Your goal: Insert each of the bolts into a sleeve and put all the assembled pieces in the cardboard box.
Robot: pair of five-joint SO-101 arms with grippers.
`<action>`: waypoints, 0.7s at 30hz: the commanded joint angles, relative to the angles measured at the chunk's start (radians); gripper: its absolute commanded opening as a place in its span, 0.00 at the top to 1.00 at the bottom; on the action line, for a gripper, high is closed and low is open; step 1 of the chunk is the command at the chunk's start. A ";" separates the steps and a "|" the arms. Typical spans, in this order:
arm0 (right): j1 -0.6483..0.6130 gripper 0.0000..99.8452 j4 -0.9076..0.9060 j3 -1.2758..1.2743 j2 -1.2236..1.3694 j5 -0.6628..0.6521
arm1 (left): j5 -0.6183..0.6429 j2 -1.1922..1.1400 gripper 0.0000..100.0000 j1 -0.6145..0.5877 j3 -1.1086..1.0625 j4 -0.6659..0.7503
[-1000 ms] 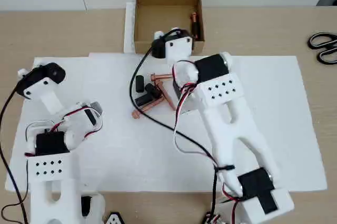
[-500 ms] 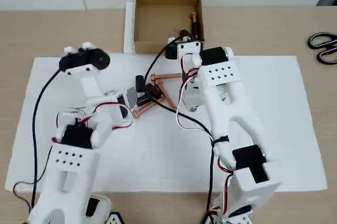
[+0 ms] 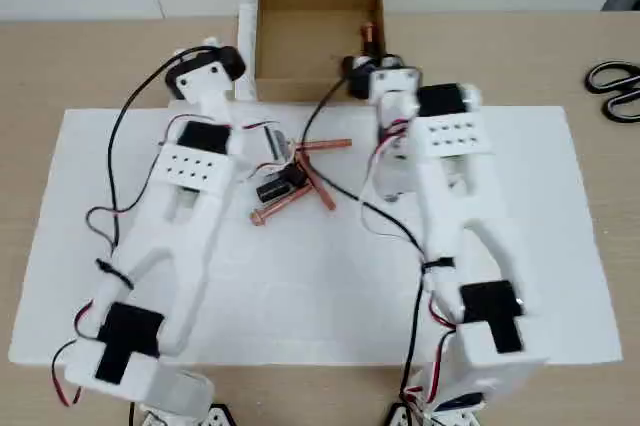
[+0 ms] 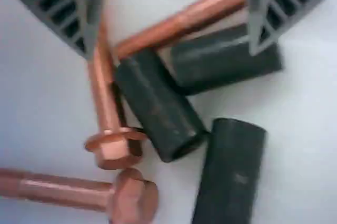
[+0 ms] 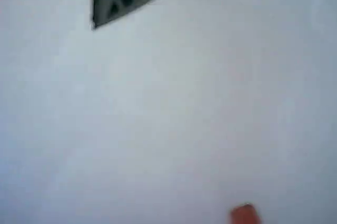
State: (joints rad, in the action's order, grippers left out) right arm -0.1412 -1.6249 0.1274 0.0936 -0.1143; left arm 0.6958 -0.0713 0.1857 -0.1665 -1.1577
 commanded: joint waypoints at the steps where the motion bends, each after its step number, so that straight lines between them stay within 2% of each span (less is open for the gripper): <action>1: 0.093 0.71 -0.010 0.046 -0.153 -0.009 | 0.032 -0.021 0.82 0.044 0.079 -0.014; 8: 0.111 0.71 -0.030 0.041 -0.246 -0.008 | 0.077 -0.074 0.82 0.098 0.082 0.009; 16: 0.111 0.71 -0.030 0.041 -0.246 -0.006 | 0.178 -0.137 0.82 0.121 0.087 0.155; 21: 0.110 0.71 -0.030 0.041 -0.248 -0.006 | 0.184 -0.149 0.82 0.147 0.087 0.164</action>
State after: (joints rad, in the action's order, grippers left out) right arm -0.0399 -1.6464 0.1274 -0.1074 -0.1143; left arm 0.8723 -0.2217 0.3145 -0.1312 -1.0150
